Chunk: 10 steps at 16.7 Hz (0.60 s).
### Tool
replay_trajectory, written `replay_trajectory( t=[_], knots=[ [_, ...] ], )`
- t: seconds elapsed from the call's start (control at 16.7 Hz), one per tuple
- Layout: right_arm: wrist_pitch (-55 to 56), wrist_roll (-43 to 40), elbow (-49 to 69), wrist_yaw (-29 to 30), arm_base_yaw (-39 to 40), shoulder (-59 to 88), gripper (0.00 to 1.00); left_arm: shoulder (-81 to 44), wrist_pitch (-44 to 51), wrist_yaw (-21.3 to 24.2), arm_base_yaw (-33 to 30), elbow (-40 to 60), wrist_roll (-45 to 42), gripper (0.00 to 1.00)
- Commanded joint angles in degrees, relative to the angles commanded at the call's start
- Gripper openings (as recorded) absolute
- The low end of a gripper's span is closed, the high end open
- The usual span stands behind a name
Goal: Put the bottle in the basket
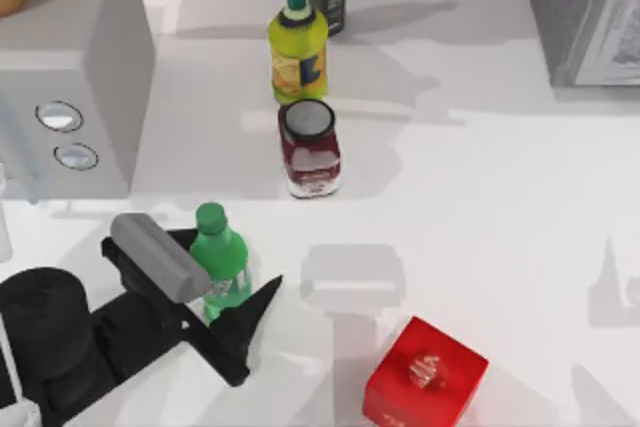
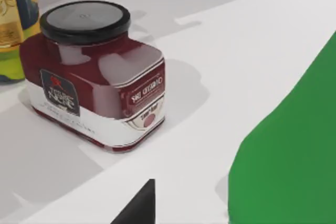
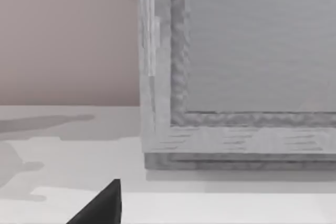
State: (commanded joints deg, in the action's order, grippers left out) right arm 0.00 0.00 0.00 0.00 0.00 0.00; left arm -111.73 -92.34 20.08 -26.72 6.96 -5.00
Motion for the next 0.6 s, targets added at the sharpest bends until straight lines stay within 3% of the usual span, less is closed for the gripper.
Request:
replay_trajectory(
  t=[0.48, 0.6],
  knots=[
    [0.0, 0.0, 0.0, 0.0, 0.0, 0.0, 1.0, 0.0, 0.0, 0.0, 0.0, 0.0, 0.0, 0.02],
    [0.0, 0.0, 0.0, 0.0, 0.0, 0.0, 1.0, 0.0, 0.0, 0.0, 0.0, 0.0, 0.0, 0.0]
  ],
)
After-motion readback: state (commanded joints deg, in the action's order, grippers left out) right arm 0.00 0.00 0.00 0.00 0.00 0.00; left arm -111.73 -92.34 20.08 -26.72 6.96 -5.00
